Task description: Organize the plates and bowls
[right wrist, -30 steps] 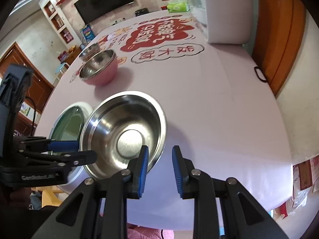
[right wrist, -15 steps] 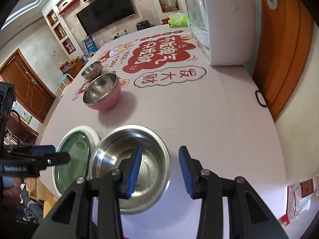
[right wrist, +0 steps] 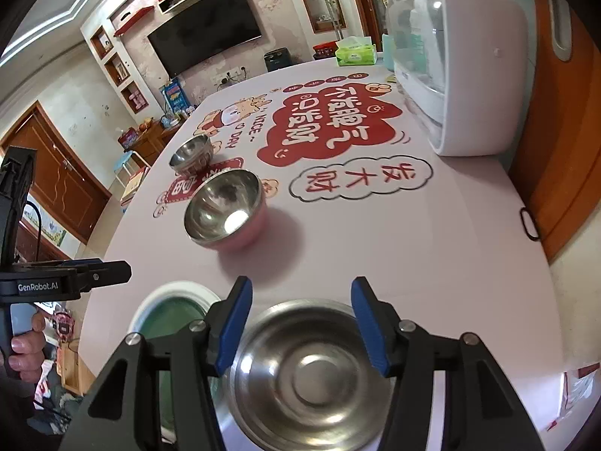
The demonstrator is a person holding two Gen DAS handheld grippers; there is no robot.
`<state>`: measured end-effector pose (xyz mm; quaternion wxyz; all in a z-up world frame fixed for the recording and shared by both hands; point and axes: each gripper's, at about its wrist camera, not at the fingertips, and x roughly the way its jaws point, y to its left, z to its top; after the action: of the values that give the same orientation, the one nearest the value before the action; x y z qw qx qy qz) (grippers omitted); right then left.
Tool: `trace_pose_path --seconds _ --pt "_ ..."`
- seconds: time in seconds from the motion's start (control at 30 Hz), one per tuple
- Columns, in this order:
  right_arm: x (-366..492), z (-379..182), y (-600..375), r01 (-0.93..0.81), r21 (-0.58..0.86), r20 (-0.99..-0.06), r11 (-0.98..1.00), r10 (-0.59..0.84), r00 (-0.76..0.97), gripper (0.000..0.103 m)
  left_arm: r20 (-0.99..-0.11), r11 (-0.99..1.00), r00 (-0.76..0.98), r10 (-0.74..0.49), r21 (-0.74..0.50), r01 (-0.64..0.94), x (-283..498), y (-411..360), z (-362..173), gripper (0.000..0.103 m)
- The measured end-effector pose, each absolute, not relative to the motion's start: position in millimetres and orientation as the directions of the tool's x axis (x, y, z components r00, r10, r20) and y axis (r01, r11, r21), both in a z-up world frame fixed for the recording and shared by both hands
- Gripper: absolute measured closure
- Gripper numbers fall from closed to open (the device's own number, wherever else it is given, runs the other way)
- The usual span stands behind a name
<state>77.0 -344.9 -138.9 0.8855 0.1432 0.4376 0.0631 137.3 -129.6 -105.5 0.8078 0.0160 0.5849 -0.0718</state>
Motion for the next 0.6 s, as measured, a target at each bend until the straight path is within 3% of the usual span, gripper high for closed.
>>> trace_pose_path --seconds 0.6 --pt "149.4 -152.2 -293.0 0.125 0.385 -0.758 0.914 0.236 0.608 0.047 -0.944 0.973 0.309 -0.112 -0.04 0.229 228.4 -93.6 -111.9 0.024"
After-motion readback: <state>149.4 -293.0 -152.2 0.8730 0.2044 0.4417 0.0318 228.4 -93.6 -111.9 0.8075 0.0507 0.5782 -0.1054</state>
